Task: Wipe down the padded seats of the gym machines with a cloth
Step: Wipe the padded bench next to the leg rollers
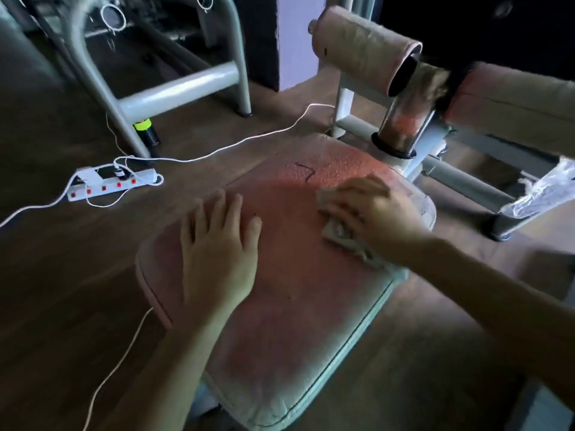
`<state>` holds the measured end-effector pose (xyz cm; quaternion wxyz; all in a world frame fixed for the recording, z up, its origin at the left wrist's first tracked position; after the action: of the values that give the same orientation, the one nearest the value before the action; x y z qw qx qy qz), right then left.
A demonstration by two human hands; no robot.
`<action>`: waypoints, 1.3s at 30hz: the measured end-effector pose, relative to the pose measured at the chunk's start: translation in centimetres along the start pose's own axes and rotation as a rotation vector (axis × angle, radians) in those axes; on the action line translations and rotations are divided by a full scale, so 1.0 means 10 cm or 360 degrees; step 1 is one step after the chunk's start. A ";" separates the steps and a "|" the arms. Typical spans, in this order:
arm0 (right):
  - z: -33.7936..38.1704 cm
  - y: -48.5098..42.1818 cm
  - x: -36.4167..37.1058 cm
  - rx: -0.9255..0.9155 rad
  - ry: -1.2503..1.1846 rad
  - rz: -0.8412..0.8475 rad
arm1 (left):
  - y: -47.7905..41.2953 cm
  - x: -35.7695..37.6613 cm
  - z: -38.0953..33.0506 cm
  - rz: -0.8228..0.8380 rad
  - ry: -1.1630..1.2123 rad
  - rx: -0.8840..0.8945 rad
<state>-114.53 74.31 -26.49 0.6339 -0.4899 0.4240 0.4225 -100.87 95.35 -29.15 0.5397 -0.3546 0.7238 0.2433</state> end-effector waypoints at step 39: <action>-0.07 0.01 -0.32 0.0197 -0.0321 0.0352 | -0.03 -0.04 -0.31 0.0037 -0.0033 -0.0348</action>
<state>-115.59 73.27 -23.55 0.6518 -0.3554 0.4346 0.5098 -102.42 92.96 -27.80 0.5023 -0.4004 0.6914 0.3306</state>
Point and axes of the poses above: each hand's wrist, its own y-axis away from the middle knuckle, its own x-axis out of the palm, z = x × y, the point moved 1 cm from there along -y, towards the middle knuckle, and after that the axes turned 10 degrees about z, right-handed, at the moved point
